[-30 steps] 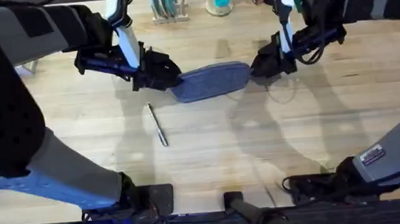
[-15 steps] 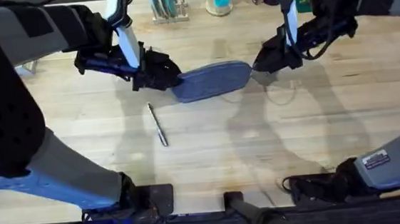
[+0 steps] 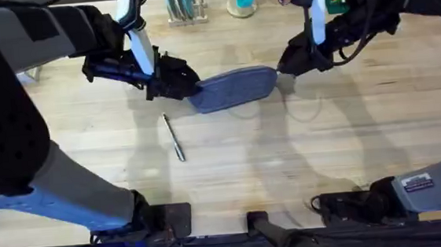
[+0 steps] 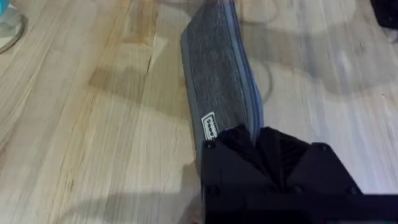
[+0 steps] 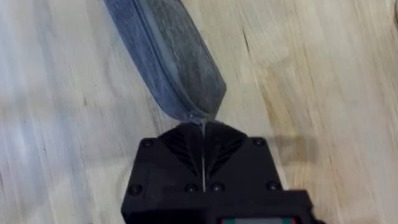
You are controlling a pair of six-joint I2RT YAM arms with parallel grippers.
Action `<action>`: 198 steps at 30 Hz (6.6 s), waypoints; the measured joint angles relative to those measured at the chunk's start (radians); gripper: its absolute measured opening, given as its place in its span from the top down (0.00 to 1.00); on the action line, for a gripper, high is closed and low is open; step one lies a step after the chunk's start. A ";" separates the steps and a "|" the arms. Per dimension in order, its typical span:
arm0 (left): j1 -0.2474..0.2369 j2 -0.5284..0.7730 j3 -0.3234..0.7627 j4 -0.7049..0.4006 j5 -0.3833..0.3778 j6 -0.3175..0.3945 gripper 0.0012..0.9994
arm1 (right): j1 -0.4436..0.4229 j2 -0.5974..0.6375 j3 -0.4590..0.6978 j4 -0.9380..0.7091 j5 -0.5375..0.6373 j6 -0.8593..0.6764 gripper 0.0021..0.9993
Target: Unzip the bag, pick up the pens from the table one at a time and place them inside, then zip the bag closed.
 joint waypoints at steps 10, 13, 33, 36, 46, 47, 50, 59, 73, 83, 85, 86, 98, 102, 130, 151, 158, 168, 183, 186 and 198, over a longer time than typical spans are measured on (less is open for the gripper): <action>0.000 0.000 0.000 0.000 0.000 0.000 0.96 | 0.076 -0.004 0.075 -0.067 0.072 0.082 0.97; 0.000 0.000 0.000 0.000 0.000 0.000 0.96 | 0.093 -0.004 0.105 -0.083 0.072 0.091 0.97; 0.000 0.000 0.000 0.000 -0.003 0.000 0.96 | 0.241 -0.004 0.129 -0.047 0.079 0.125 0.97; 0.000 0.000 0.000 0.000 -0.003 0.000 0.96 | 0.260 -0.004 0.129 -0.036 0.079 0.139 0.97; 0.000 0.000 0.000 0.000 -0.003 0.000 0.96 | 0.309 -0.004 0.129 0.007 0.084 0.186 0.97; 0.000 0.000 0.000 0.000 -0.003 0.000 0.96 | 0.316 -0.004 0.129 0.011 0.086 0.189 0.97; 0.000 0.000 0.000 0.000 -0.003 0.000 0.96 | 0.333 -0.004 0.129 0.021 0.086 0.194 0.97; 0.000 0.000 0.000 0.000 -0.003 0.000 0.96 | 0.378 -0.004 0.129 0.057 0.094 0.227 0.97; 0.000 0.000 0.000 -0.003 -0.003 0.000 0.96 | 0.434 -0.004 0.129 0.099 0.115 0.262 0.97; 0.000 0.000 0.000 -0.004 -0.003 0.000 0.96 | 0.461 -0.004 0.129 0.118 0.127 0.294 0.97; 0.000 0.000 0.000 -0.005 -0.003 0.000 0.96 | 0.468 -0.004 0.129 0.120 0.128 0.295 0.97; 0.000 0.000 0.000 -0.006 -0.003 0.000 0.96 | 0.470 -0.004 0.129 0.120 0.128 0.295 0.97; 0.000 0.000 0.000 -0.007 -0.003 0.000 0.96 | 0.472 -0.004 0.129 0.122 0.130 0.298 0.97; 0.000 0.000 0.000 -0.006 -0.003 0.000 0.96 | 0.472 -0.004 0.129 0.124 0.130 0.298 0.97; 0.000 0.000 0.000 -0.006 -0.003 0.000 0.96 | 0.488 0.010 0.129 0.148 0.123 0.316 0.97; 0.000 0.000 0.000 -0.006 -0.003 0.000 0.96 | 0.502 0.010 0.131 0.158 0.069 0.324 0.02; 0.000 0.000 0.000 -0.006 -0.003 0.000 0.96 | 0.502 0.010 0.133 0.158 0.069 0.324 0.00; 0.000 0.000 0.000 -0.006 -0.003 0.003 0.36 | 0.502 0.010 0.133 0.157 0.069 0.324 0.00; 0.000 0.000 0.001 -0.006 -0.003 0.003 0.01 | 0.462 0.010 0.133 0.179 0.069 0.324 0.00; 0.000 0.000 0.001 -0.006 -0.003 0.003 0.01 | 0.460 0.010 0.133 0.179 0.069 0.323 0.00; 0.000 0.000 0.001 -0.011 -0.018 0.002 0.01 | 0.449 0.010 0.137 0.181 0.069 0.362 0.00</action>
